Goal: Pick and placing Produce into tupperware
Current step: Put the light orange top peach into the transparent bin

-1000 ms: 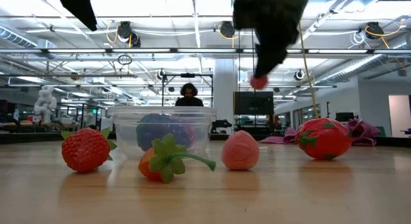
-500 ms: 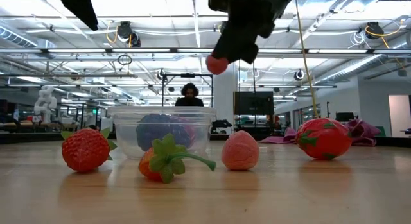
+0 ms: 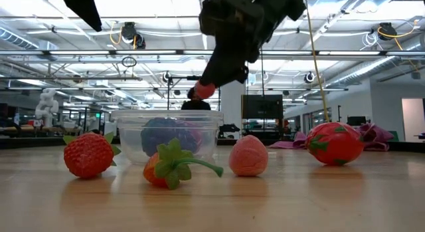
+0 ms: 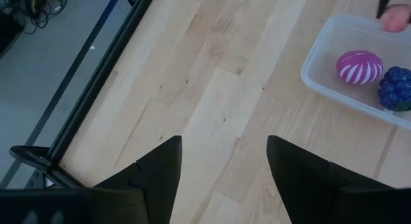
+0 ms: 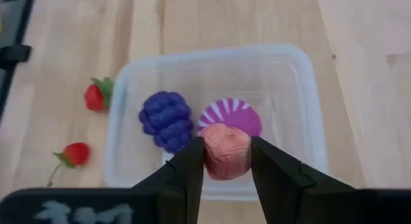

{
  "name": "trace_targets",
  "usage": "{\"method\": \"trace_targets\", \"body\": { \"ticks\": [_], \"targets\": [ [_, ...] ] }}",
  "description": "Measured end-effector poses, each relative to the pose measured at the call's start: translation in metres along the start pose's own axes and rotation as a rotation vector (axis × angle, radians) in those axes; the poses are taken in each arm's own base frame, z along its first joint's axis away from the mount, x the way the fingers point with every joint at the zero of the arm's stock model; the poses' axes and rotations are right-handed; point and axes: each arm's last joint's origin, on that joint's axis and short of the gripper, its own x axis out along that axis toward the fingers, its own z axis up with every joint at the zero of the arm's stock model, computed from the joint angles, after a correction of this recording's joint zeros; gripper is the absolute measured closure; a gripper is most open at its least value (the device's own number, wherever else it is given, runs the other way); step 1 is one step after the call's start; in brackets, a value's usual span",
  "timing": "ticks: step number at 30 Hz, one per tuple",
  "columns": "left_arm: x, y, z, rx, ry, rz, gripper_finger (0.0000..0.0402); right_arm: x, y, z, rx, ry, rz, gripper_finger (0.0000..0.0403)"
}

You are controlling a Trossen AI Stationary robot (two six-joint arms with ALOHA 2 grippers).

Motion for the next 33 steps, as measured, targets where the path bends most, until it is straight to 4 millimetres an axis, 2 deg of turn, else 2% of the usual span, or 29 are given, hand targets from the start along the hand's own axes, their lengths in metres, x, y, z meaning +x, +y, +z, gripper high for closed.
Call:
{"method": "trace_targets", "body": {
  "ticks": [18, 33],
  "targets": [
    [0.0, 0.0, 0.0, -0.003, 0.0, 0.001, 0.0169, 0.036, -0.011, -0.017, 0.013, 0.105, -0.002, 0.0291],
    [0.0, 0.0, 0.0, -0.002, 0.0, 0.001, 0.0169, 0.036, -0.01, -0.015, -0.025, 0.085, 0.005, 0.0291]
  ]
}}
